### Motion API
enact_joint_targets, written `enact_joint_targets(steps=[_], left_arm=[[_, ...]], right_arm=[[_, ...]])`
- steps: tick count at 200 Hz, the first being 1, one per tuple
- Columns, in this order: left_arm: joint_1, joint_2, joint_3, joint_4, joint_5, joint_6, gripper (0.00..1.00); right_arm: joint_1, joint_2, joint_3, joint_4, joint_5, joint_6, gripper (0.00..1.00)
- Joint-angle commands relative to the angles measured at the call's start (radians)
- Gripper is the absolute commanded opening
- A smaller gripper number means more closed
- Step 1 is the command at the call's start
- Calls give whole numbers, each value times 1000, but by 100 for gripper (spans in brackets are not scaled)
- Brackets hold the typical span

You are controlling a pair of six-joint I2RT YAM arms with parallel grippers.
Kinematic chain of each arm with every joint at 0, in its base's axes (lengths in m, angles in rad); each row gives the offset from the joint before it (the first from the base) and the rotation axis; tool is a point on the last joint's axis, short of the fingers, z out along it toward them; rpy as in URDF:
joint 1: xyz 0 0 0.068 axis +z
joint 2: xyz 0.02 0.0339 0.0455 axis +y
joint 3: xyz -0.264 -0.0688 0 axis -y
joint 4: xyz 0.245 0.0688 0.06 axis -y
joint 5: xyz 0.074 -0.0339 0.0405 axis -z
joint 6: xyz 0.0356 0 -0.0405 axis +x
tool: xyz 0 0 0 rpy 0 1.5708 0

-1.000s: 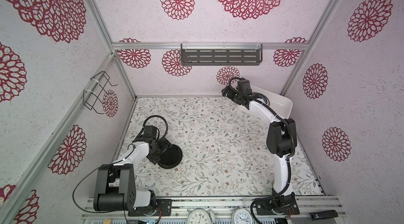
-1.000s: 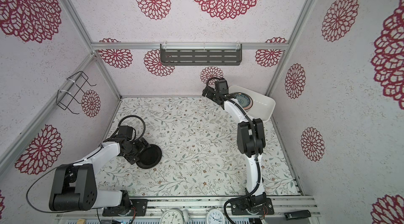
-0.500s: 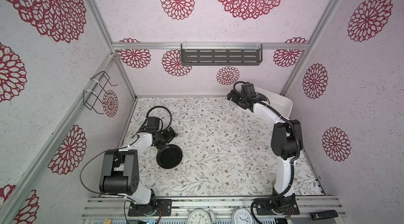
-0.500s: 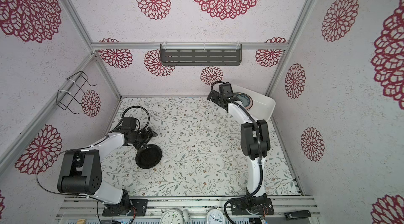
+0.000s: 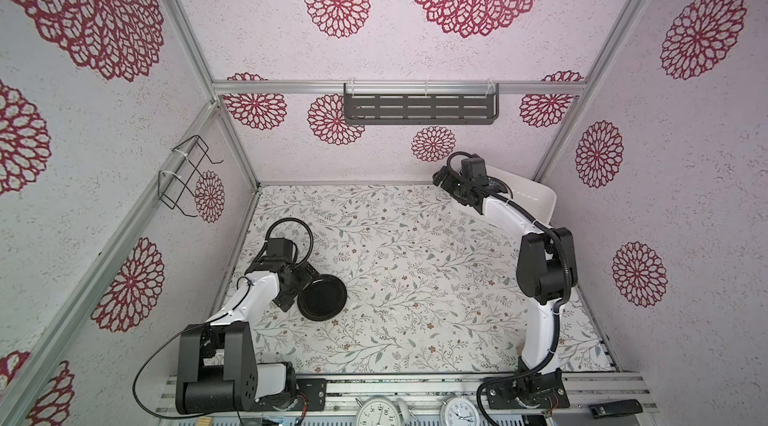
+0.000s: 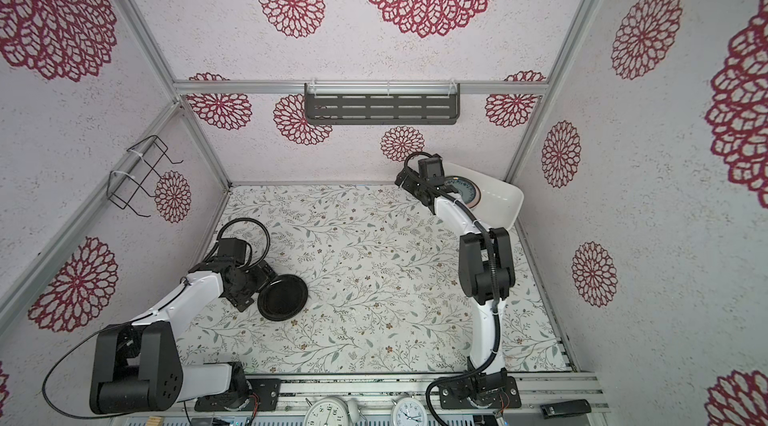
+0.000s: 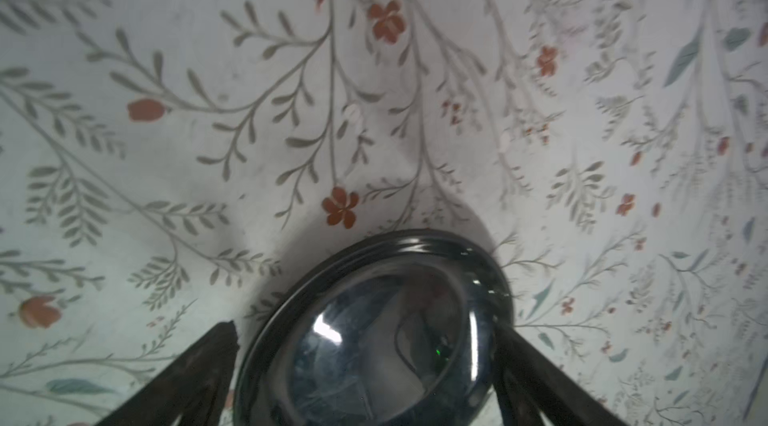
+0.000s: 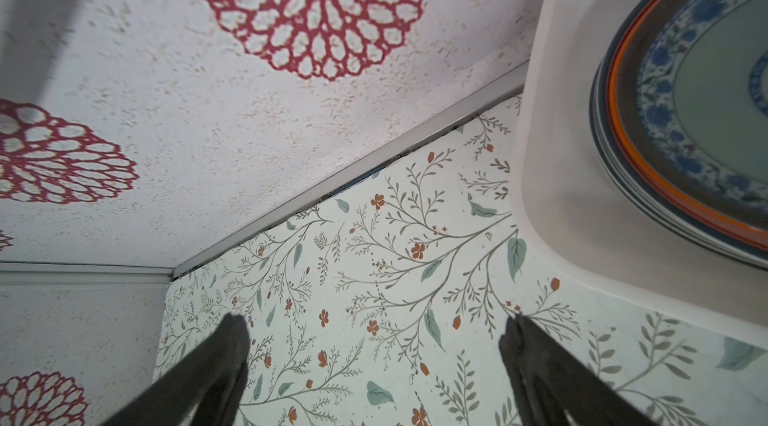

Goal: Place the plates into the plastic bin on the countertop
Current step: 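Grip the black plate's rim with the left gripper while the right moves back, then lift the black plate with the left gripper and tilt it upright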

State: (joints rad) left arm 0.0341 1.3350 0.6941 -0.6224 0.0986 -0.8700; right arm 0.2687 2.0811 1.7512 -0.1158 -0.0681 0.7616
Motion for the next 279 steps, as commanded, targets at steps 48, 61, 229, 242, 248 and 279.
enact_joint_targets(steps=[48, 61, 229, 242, 248, 279], left_arm=[[-82, -34, -96, 210, 150, 20, 97], [-101, -25, -97, 273, 197, 20, 97], [-145, 397, 113, 428, 340, 182, 87], [-145, 385, 108, 404, 333, 195, 85], [-145, 381, 108, 395, 332, 203, 85], [-145, 387, 114, 353, 343, 229, 75]], right_arm=[[-11, -33, -10, 63, -36, 52, 99], [-18, -41, -26, 71, -39, 58, 99], [-117, -198, -143, 66, 6, 27, 99], [-117, -187, -135, 59, 2, 28, 99], [-115, -187, -137, 60, 2, 30, 99], [-114, -196, -167, 75, 8, 39, 99]])
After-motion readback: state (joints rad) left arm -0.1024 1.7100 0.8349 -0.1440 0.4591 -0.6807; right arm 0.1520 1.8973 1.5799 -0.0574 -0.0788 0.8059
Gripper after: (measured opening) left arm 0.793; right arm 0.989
